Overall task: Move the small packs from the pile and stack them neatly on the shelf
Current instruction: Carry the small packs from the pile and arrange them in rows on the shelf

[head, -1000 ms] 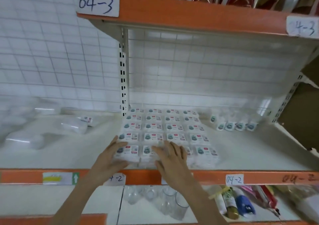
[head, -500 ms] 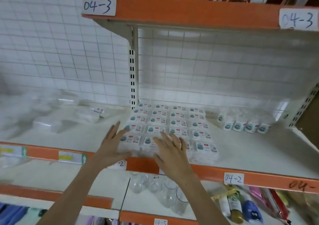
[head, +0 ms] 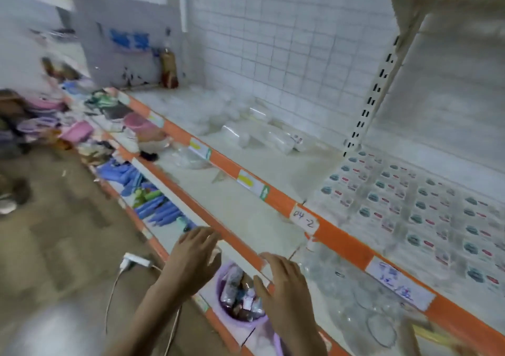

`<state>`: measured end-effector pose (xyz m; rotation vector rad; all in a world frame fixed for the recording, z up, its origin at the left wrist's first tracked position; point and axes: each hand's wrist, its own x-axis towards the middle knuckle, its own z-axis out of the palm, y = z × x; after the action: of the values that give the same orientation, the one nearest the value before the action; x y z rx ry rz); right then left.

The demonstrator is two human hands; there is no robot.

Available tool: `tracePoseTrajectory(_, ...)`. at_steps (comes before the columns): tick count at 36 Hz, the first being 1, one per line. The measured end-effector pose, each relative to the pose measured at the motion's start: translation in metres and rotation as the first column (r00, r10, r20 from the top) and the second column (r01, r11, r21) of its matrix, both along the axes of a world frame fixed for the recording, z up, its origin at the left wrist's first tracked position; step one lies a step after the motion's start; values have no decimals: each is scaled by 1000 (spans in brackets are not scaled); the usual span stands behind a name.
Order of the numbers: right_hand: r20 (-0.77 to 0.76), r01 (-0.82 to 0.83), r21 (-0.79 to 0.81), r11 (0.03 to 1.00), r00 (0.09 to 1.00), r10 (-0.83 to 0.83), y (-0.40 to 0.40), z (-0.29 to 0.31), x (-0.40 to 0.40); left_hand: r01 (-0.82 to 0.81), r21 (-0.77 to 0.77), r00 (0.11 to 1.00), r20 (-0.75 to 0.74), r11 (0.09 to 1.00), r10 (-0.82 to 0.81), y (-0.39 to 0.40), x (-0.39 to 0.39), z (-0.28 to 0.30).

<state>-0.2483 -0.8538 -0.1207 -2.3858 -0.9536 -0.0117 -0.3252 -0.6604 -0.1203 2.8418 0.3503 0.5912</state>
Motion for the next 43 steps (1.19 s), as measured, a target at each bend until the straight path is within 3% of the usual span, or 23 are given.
tracePoseTrajectory(10,-75,-218,-64,974,974,213,115,-3,-33,-279,-30,958,-83,960,276,97,-79,-17)
tracePoseTrajectory(18,-143,-223,-64,973,967,212,231,-2,-52,-320,-117,946,-91,940,310,219,-115,-8)
tracePoseTrajectory(32,-203,-149,-113,982,971,124,340,-2,-33,-158,-256,984,-117,954,132,342,-81,-10)
tracePoseTrajectory(40,-183,-103,140,985,975,128,381,34,49,38,-268,998,-31,963,-48,403,4,6)
tracePoseTrajectory(43,-75,-93,267,959,990,117,402,68,93,98,-217,995,35,971,-93,434,51,30)
